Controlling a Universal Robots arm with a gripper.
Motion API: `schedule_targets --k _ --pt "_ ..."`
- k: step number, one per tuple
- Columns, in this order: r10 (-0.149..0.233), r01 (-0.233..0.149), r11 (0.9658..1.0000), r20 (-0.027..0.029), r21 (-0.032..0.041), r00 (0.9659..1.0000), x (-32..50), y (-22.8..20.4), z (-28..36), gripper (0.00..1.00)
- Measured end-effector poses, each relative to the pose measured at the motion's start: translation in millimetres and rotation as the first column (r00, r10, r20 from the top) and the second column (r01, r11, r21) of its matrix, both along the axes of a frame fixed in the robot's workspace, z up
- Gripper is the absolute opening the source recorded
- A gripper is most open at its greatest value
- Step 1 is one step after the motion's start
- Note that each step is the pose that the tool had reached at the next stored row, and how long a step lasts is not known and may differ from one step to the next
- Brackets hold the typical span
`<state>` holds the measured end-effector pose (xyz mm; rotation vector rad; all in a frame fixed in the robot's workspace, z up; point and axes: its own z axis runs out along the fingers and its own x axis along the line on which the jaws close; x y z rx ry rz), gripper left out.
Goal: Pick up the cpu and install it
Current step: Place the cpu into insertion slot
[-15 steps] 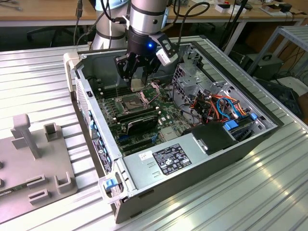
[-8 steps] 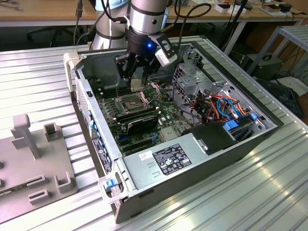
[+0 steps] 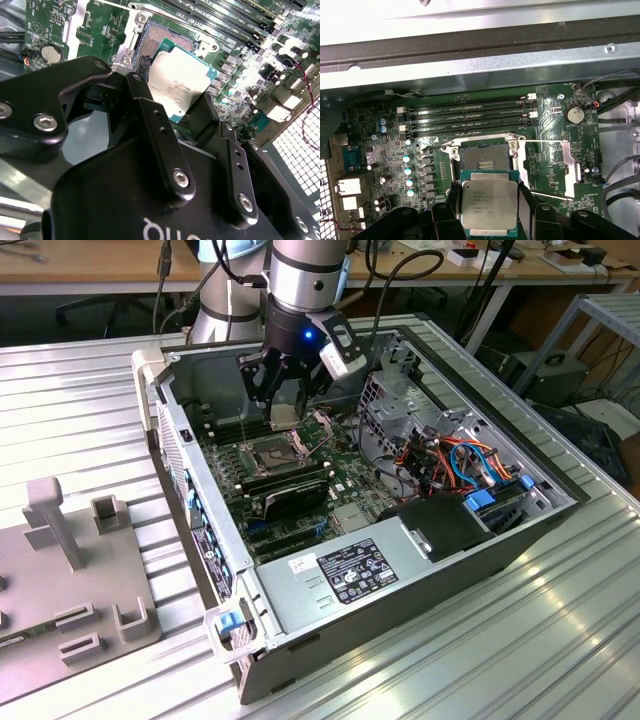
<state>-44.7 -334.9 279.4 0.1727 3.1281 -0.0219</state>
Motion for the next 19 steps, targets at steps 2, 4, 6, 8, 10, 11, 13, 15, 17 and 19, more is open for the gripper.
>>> schedule_targets --k 2,4,6,8,10,11,13,15,17,19 --pt "-0.008 0.008 1.0000 0.0000 0.0000 1.0000 0.0 0.0 0.0 0.55" --pt "-0.030 0.030 0.9995 0.0000 0.0001 0.9995 0.0 0.0 -0.1 0.55" --pt "-0.067 0.067 0.9978 0.0000 0.0000 0.9978 0.0 0.0 -0.2 0.55" --pt "-0.068 0.068 0.9977 0.0000 0.0001 0.9977 0.0 0.0 -0.2 0.55" --pt "-0.068 0.068 0.9977 0.0000 0.0000 0.9977 0.0 0.0 -0.2 0.55" --pt "-0.068 0.068 0.9977 0.0000 0.0001 0.9977 0.0 0.0 -0.2 0.55" --pt "-0.068 0.068 0.9977 0.0000 0.0000 0.9977 0.0 0.0 -0.2 0.55" --pt "-0.068 0.068 0.9977 0.0000 0.0000 0.9977 0.0 0.0 -0.2 0.55" --pt "-0.068 0.068 0.9977 0.0000 0.0000 0.9977 0.0 0.0 -0.2 0.55" --pt "-0.069 0.069 0.9976 0.0000 0.0000 0.9976 0.0 0.0 -0.2 0.55"
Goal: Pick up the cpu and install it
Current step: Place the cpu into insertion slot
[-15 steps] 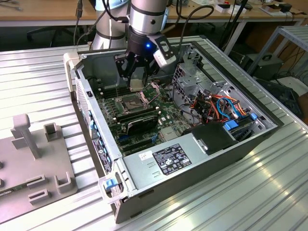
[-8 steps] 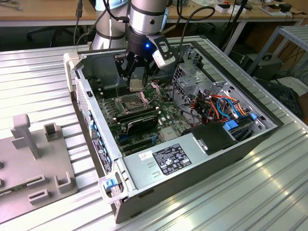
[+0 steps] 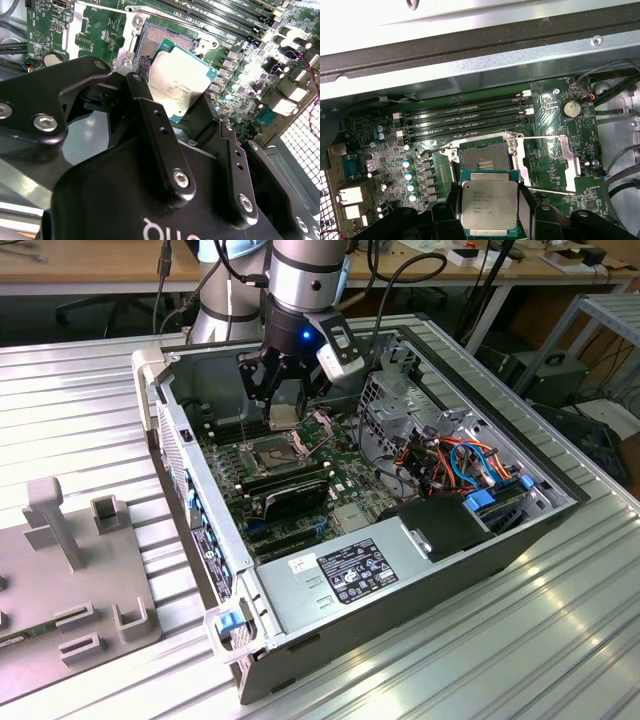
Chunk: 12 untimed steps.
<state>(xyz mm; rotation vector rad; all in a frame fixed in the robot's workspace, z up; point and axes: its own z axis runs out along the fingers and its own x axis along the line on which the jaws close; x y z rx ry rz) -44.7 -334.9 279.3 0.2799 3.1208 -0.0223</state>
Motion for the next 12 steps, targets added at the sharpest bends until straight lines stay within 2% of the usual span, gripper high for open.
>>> schedule_targets --k 2,6,9,12 --pt "-0.010 0.010 1.0000 0.0000 -0.0001 1.0000 0.0 0.0 0.0 0.55" --pt "-0.075 0.075 0.9972 0.0000 0.0000 0.9972 0.0 0.0 -0.6 0.55" --pt "-0.121 0.121 0.9927 0.0000 0.0000 0.9927 0.0 0.0 -1.0 0.55" --pt "-0.164 0.164 0.9865 0.0000 0.0000 0.9865 0.0 0.0 -1.4 0.55"
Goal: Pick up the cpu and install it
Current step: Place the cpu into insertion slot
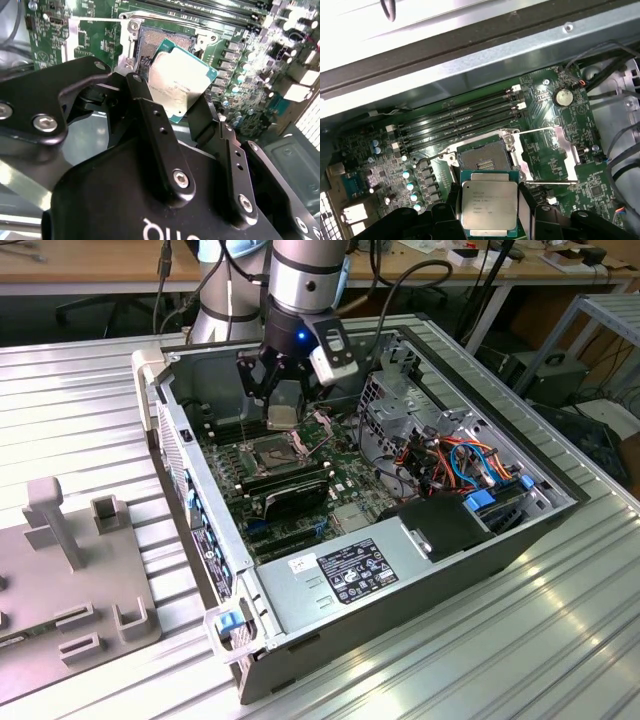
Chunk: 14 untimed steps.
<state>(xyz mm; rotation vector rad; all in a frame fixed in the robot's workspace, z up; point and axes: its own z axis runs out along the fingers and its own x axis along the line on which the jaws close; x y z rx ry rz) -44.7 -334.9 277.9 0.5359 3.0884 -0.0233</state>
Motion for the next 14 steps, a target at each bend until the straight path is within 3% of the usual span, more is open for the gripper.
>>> schedule_targets --k 3,14 --pt "-0.035 0.035 0.9994 -0.0001 -0.0001 0.9994 0.0 0.0 -0.2 0.55" --pt "-0.036 0.036 0.9993 0.0000 0.0000 0.9993 0.0 0.0 -0.2 0.55"
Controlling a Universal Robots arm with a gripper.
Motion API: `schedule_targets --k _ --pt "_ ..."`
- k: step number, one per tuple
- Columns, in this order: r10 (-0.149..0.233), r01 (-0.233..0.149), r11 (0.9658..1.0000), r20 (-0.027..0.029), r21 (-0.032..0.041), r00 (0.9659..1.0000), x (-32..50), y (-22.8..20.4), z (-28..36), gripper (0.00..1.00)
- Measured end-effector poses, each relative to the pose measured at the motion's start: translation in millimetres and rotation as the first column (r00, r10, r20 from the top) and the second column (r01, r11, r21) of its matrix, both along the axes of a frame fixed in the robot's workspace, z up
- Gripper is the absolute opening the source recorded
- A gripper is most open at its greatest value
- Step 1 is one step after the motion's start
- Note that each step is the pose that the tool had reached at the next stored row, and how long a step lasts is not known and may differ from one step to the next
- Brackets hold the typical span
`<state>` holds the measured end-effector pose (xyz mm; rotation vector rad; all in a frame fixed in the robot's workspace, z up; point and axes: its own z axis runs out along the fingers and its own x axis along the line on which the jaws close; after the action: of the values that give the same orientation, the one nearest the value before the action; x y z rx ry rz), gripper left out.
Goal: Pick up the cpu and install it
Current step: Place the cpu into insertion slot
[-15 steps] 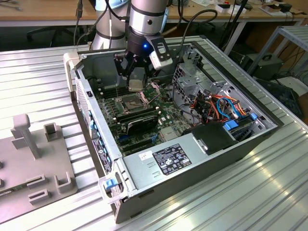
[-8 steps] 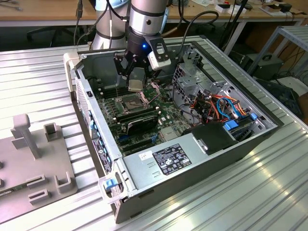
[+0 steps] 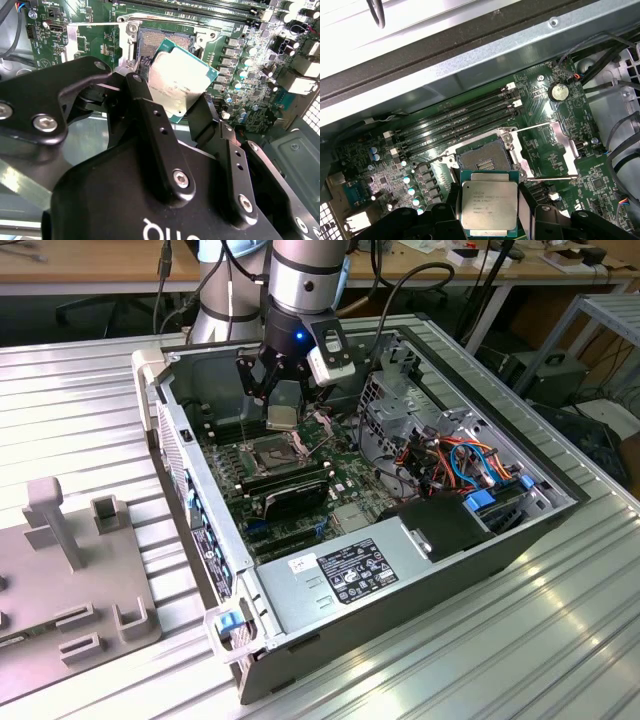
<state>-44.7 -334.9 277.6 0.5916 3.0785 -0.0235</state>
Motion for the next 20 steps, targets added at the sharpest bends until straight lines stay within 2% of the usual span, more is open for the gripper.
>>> schedule_targets --k 4,7,8,11,20 --pt "-0.005 0.005 1.0000 0.0000 0.0000 1.0000 0.0 0.0 0.0 0.55" --pt "-0.054 0.054 0.9986 0.0000 0.0000 0.9986 0.0 0.0 -0.3 0.55" --pt "-0.079 0.079 0.9969 0.0000 0.0000 0.9969 0.0 0.0 -0.4 0.55" --pt "-0.111 0.111 0.9939 0.0000 -0.0001 0.9939 0.0 0.0 -0.4 0.55" --pt "-0.123 0.123 0.9924 0.0000 0.0000 0.9924 0.0 0.0 -0.5 0.55"
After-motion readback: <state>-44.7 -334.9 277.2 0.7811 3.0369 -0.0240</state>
